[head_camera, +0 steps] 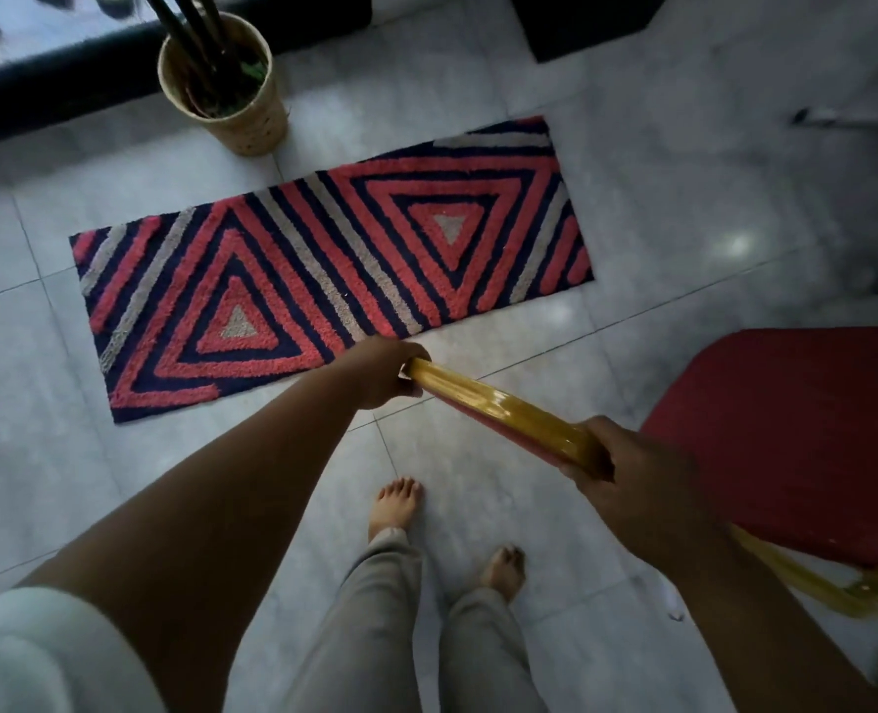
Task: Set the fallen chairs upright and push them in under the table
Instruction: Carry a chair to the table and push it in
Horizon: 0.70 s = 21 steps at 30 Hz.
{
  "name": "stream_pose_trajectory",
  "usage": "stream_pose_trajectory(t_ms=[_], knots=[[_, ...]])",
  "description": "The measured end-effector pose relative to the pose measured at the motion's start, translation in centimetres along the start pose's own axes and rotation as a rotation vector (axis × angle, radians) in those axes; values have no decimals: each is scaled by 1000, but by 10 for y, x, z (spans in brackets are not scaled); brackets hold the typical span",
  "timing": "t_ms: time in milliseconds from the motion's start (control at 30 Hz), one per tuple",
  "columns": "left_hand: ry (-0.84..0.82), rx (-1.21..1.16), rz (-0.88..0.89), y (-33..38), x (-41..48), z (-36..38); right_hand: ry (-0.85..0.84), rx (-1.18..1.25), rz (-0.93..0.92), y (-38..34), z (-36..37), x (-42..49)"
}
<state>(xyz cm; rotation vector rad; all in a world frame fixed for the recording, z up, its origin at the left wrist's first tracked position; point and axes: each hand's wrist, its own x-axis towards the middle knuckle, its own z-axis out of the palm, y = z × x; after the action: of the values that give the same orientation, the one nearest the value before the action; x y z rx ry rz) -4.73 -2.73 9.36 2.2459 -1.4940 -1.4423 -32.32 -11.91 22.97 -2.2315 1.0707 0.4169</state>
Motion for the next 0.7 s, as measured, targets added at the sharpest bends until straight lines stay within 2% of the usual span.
stream_pose_trajectory(t_ms=[67, 200, 367, 467, 700], knots=[[-76, 32, 46, 27, -16, -5, -7, 31, 48, 7, -26, -40], [-121, 105, 100, 88, -51, -10, 61, 12, 103, 20, -62, -105], [-90, 271, 220, 160, -96, -13, 207, -46, 126, 36, -79, -178], [-72, 362, 294, 194, -117, -11, 254, -38, 154, 45, -80, -219], [-47, 658, 501, 277, -150, -13, 483, 22, 222, 74, -83, -299]])
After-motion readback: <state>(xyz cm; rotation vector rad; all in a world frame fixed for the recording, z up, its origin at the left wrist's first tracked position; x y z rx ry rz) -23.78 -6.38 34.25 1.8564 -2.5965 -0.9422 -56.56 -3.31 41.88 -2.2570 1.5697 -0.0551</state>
